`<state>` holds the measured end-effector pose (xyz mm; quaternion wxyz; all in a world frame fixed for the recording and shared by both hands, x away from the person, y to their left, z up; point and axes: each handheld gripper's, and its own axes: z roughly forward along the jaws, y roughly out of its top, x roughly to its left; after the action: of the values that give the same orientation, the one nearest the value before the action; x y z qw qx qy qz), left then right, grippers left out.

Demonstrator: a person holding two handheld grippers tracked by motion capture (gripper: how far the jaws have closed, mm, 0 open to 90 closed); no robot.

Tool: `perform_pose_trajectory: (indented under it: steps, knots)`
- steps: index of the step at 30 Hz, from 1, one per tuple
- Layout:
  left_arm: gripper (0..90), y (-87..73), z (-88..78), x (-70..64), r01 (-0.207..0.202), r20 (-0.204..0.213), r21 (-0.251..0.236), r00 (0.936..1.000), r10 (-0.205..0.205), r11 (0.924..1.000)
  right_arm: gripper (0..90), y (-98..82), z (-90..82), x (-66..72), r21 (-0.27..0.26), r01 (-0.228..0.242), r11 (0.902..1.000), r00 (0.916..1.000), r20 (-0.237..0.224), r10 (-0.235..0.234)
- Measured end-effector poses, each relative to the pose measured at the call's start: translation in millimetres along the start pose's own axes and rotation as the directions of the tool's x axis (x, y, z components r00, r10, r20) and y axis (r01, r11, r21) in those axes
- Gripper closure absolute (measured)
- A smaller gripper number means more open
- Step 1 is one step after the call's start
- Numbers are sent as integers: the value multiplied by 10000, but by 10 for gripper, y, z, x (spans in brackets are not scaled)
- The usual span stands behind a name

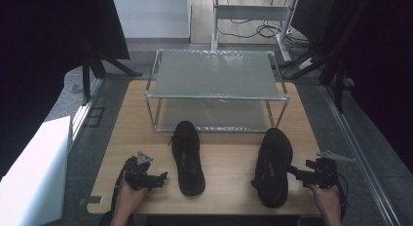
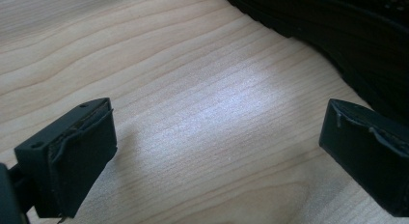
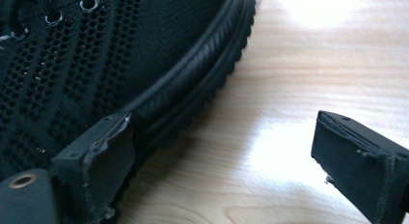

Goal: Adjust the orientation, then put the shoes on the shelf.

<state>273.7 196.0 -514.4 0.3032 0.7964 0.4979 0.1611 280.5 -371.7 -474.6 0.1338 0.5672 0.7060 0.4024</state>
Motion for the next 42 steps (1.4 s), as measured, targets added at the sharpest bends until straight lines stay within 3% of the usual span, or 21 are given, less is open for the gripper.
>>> perform_pose_trajectory:
  steps: [5, 14, 24, 36, 42]
  knots:
    - [0, 4, 7, -4, 36, 43, 70, 10000, -36, 10000, 92, -61, -10, -164, -2, -535, 9986, 9983, 211, 535]
    - [12, 19, -29, -25, 42, 8, -125, 10000, -42, 9999, 88, -78, -50, -207, -230, -450, 9987, 9985, 291, 457]
    - [25, 47, -105, -20, 424, 91, -597, 9991, -419, 9973, 80, -59, -125, -157, -485, -205, 9986, 9996, 178, 213]
    - [31, 88, -177, -76, 412, 8, -752, 9991, -413, 9963, 74, -56, -166, -53, -592, 57, 9982, 9999, -144, -65]
    - [32, 185, -294, -126, 567, 53, -1182, 9984, -564, 9914, 74, -49, -215, 6, -672, 235, 9975, 9993, -261, -253]
